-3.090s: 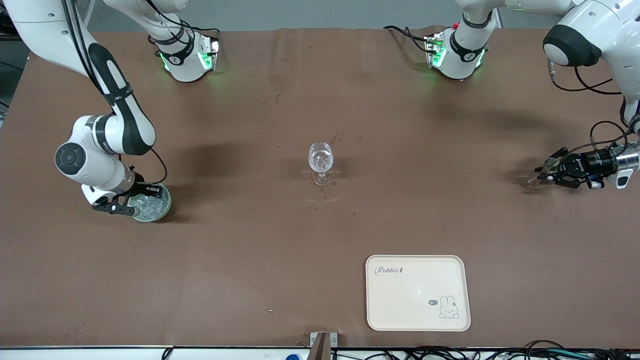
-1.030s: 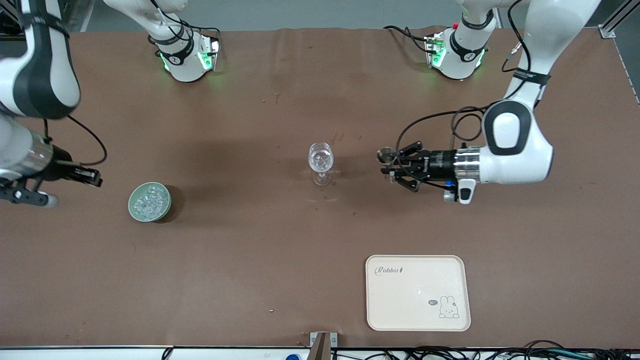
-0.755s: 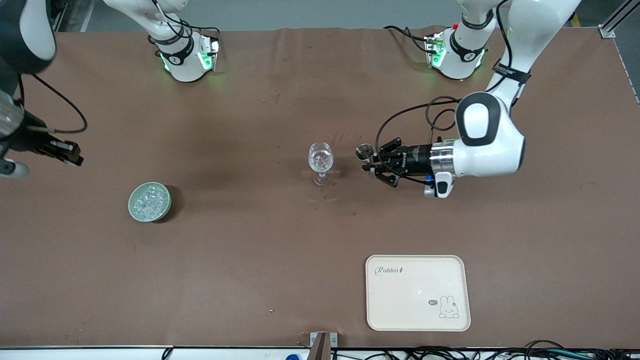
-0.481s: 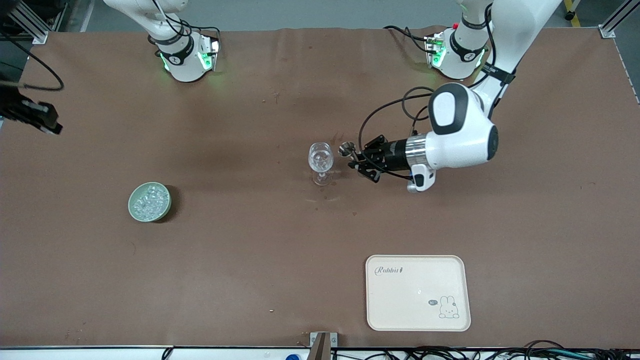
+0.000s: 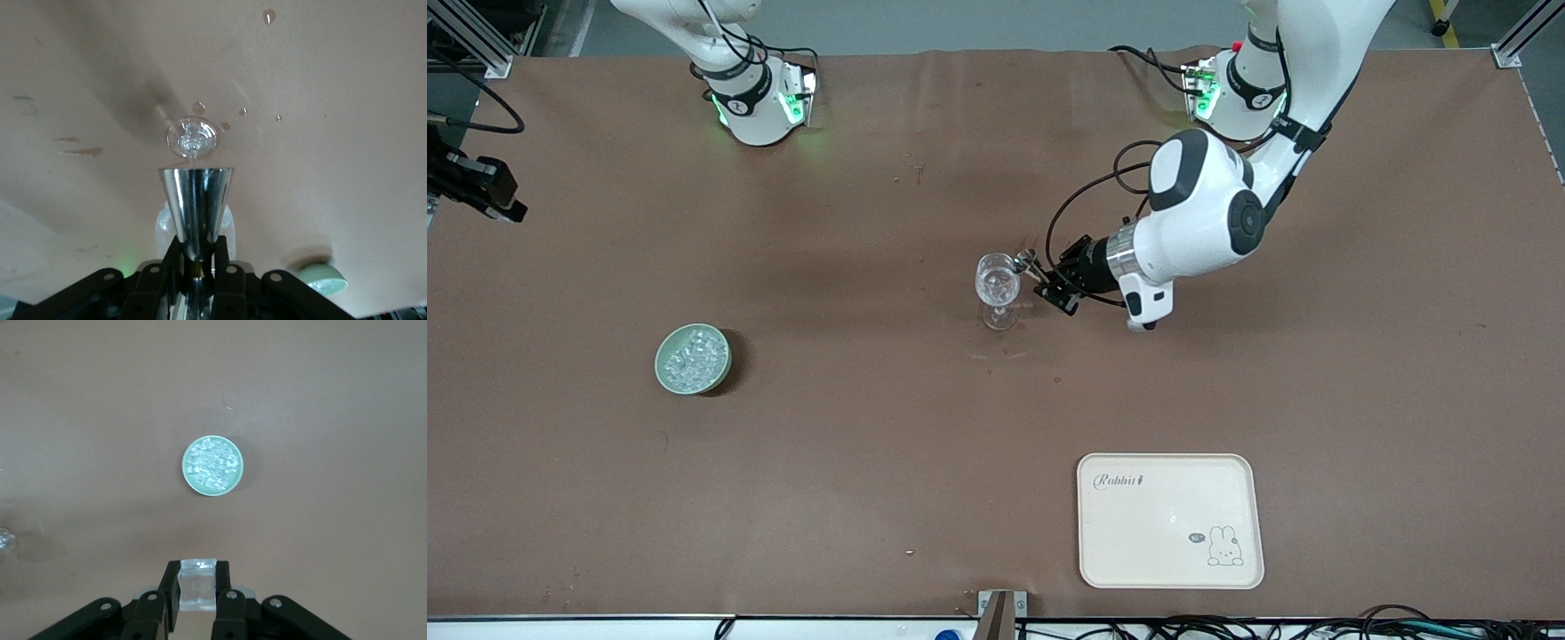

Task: Pour wine and add ice with both arms
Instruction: 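Carry the silver jigger over the wine glass with the left gripper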

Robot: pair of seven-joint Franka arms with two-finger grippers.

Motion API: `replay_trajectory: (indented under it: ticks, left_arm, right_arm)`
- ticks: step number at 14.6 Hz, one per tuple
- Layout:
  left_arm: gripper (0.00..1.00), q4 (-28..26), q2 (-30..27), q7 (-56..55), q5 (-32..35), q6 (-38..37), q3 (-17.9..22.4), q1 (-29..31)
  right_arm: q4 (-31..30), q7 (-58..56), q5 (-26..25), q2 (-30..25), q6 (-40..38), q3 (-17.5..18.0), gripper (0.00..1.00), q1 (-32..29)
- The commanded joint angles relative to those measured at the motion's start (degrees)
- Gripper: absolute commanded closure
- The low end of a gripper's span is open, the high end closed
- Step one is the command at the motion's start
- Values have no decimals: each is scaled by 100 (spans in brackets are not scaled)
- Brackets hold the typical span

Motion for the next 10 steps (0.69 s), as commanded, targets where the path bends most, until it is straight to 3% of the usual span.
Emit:
replay_trajectory:
  ticks: [1, 10]
  left_arm:
    - [99, 191, 132, -483, 644, 50, -136, 2]
    - [99, 384, 185, -1758, 2104, 50, -373, -33]
  right_arm:
    - [46, -116, 187, 10, 44, 24, 99, -19]
    - [292, -221, 161, 97, 9, -29, 99, -55]
